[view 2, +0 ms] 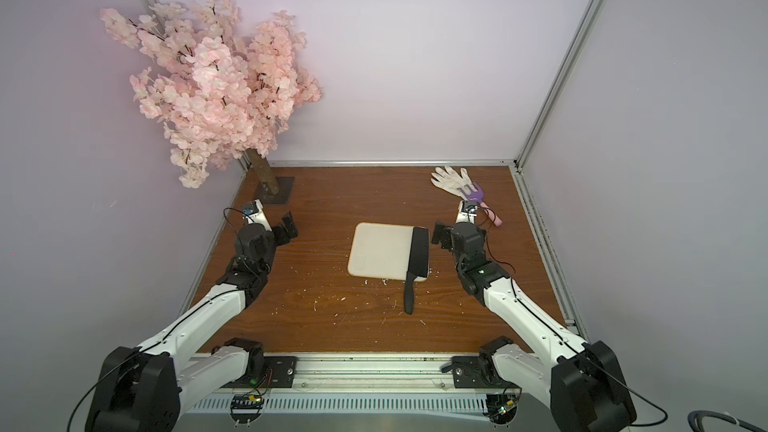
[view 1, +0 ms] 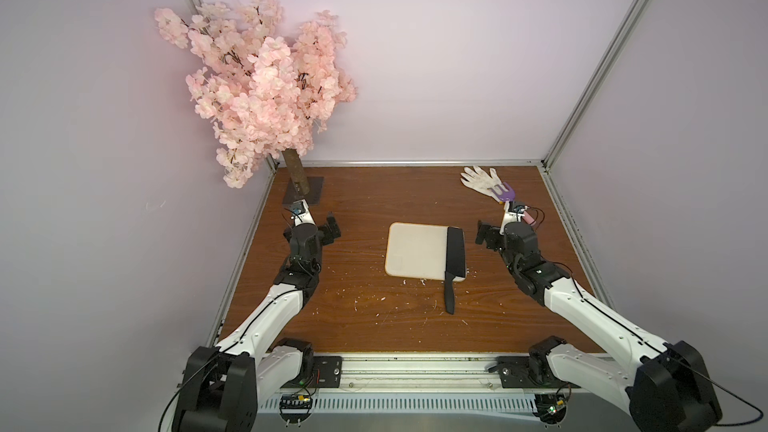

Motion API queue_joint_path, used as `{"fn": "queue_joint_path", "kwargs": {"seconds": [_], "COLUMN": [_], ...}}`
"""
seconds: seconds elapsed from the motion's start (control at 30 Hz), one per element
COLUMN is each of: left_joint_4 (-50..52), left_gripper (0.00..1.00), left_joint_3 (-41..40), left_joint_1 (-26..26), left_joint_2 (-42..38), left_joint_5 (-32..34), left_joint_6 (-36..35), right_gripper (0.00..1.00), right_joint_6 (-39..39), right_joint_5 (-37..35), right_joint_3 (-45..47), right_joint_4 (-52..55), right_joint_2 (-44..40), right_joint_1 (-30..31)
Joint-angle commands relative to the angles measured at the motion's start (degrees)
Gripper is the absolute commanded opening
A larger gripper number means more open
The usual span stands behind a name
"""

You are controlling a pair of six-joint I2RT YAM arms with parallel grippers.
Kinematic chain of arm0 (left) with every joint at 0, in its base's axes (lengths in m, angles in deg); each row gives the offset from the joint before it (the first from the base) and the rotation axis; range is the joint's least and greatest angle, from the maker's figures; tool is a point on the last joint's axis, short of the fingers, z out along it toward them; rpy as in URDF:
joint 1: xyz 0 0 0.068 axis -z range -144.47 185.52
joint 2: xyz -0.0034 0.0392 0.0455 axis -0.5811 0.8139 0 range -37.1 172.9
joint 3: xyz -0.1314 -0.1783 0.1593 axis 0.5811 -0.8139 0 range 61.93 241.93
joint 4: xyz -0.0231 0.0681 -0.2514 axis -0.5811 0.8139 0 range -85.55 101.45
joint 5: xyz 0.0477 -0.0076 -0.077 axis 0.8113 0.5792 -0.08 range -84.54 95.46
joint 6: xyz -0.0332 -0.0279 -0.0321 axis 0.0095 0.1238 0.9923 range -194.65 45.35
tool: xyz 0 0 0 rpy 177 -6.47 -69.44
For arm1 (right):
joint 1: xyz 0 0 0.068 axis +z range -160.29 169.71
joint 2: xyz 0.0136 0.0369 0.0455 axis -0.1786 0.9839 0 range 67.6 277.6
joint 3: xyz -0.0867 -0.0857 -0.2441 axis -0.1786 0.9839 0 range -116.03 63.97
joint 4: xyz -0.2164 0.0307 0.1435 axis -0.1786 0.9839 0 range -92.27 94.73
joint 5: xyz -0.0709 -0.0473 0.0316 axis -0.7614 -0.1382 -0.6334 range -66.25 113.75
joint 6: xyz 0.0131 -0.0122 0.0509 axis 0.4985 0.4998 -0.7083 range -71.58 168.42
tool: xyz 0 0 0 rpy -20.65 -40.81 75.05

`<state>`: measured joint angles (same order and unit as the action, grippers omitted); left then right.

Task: Align the knife with the edge of the cutting board
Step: Reset both arms

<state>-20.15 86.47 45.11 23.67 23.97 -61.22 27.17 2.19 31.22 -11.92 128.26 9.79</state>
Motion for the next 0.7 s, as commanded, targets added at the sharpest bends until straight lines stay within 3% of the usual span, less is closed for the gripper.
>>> {"fn": "queue_joint_path", "kwargs": {"seconds": [0.0, 0.2, 0.4, 0.67], "left_joint_4": [-10.6, -19.0, -28.9, -34.8], "left_gripper": [1.00, 1.00, 1.00, 1.00], "left_joint_3": [-0.9, -5.0, -9.3, -11.2], "left_joint_1": [0.7, 0.7, 0.6, -2.6], "left_joint_2": [1.2, 5.8, 8.4, 14.1], "left_joint_5": [1.6, 2.5, -1.0, -3.9], "left_joint_6": [-5.7, -10.3, -13.4, -13.3], "right_gripper": [0.99, 0.99, 0.99, 0.99], "right_joint_6": [3.5, 7.2, 7.8, 12.6], "right_joint_5": [2.3, 3.8, 4.5, 5.3], "right_joint_3": [2.9, 7.7, 12.1, 16.6], "right_joint_4": [-10.4, -22.1, -30.6, -43.7], "right_joint_2": [-0.2, 3.5, 6.7, 14.1], "right_joint_1": [-3.7, -9.4, -14.4, -16.2]}}
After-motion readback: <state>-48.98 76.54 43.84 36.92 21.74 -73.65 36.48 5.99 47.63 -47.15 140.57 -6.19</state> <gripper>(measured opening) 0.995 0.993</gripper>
